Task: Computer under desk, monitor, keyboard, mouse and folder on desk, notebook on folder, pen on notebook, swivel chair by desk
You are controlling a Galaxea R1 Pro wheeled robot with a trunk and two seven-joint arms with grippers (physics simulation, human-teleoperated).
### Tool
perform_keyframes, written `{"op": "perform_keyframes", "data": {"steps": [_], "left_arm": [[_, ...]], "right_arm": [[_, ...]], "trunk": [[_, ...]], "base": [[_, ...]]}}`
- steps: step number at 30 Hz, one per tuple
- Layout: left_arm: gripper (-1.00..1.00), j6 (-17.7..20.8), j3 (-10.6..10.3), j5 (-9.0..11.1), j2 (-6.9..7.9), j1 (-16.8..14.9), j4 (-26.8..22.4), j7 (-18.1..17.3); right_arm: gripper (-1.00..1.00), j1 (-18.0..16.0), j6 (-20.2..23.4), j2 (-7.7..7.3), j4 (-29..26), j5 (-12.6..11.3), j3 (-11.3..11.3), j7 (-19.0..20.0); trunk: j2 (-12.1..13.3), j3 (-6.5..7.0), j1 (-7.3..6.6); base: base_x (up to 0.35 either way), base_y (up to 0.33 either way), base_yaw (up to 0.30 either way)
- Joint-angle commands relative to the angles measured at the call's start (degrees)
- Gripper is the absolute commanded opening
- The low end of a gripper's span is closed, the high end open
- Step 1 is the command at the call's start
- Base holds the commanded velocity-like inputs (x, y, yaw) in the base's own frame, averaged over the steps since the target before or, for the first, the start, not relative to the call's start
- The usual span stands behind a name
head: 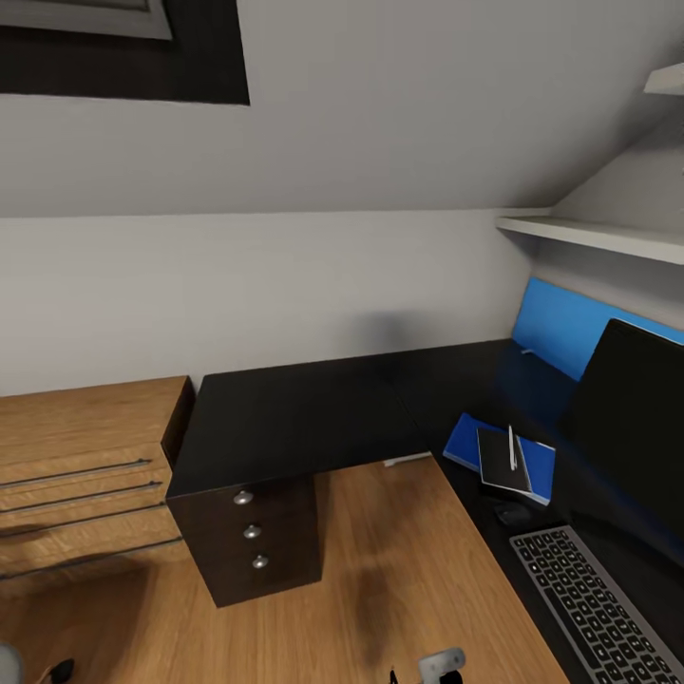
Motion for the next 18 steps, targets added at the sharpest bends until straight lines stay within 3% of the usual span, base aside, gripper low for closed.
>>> {"op": "perform_keyframes", "data": {"steps": [1,11,18], "left_arm": [[1.00,-0.13,-0.47,0.57,0.02,-0.02,-0.02,-0.07],[1.00,-0.03,-0.53,0.58,-0.06,-0.02,2.35,-0.21],[1.00,-0.05,-0.53,0.58,-0.06,-0.02,2.44,-0.21]], "right_arm": [[1.00,-0.03,-0.21,-0.01,-0.02,-0.42,0.49,-0.38],[1.00,-0.03,-2.02,-0.09,0.05,-1.58,0.52,-0.44],[1.00,-0.04,-2.07,-0.11,0.10,-1.61,0.48,-0.45]], "trunk": [[-0.04,0.01,0.00],[-0.04,0.86,0.00],[-0.04,1.41,0.00]], "base": [[0.000,0.000,0.000],[0.000,0.000,-0.004],[0.000,0.000,-0.151]]}}
